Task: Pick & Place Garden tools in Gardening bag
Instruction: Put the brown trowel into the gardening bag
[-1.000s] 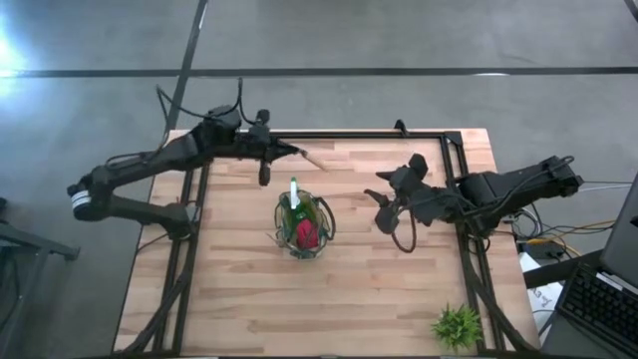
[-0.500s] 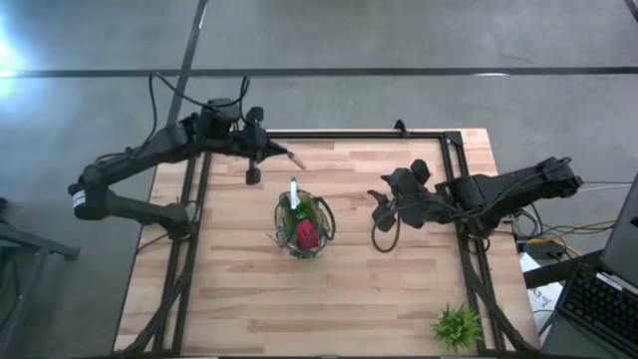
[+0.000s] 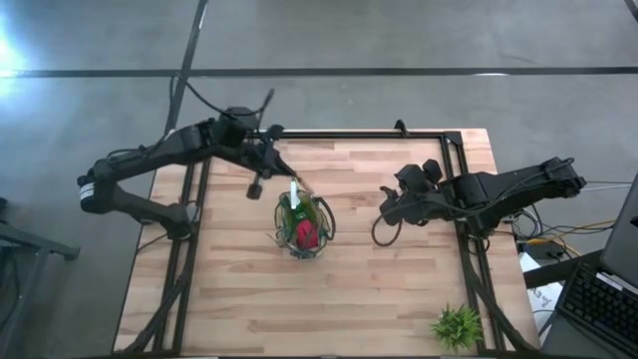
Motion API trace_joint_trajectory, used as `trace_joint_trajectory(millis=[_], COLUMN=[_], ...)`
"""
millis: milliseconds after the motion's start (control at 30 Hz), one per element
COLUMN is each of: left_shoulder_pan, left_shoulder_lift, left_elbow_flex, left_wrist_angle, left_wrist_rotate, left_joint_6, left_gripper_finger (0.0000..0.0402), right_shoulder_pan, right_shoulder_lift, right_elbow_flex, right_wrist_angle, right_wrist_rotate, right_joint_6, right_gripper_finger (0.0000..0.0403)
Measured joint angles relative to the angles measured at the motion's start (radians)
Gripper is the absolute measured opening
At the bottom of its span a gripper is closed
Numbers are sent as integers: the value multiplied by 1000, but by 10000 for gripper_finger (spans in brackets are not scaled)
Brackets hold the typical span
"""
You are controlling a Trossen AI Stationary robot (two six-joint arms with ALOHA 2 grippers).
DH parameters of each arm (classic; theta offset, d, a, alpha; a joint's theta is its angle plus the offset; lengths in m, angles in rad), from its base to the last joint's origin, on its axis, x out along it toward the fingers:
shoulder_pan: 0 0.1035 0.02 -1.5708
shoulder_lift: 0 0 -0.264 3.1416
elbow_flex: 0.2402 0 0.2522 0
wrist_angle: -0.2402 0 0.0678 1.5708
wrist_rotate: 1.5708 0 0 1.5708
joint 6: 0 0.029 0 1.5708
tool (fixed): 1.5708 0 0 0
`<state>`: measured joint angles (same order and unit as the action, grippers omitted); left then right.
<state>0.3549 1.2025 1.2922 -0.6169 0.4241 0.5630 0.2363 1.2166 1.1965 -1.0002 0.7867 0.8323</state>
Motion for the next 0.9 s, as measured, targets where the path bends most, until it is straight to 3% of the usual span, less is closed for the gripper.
trace_joint_trajectory(millis=[367,567,767,900], left_shoulder_pan=[-101,-107,-109,-108], left_shoulder_lift=[133,238,309,321], left_elbow_flex=[96,190,201,201], left_wrist_angle=[-2,-104,-120,-125], left_wrist_rotate=[8,5,6,60], left_joint_6=[9,16,18,9], left_gripper_finger=[0,0,0,0], right_shoulder_pan=[1,1,0,1], right_shoulder_lift=[-51,-91,-143,-174], right_elbow_flex=[-96,-152,-193,-205], right_wrist_angle=[9,13,15,16], right_wrist_rotate=[-6,-6,-6,-6], right_joint_6=[46,70,79,92], right_gripper_finger=[224,224,224,224])
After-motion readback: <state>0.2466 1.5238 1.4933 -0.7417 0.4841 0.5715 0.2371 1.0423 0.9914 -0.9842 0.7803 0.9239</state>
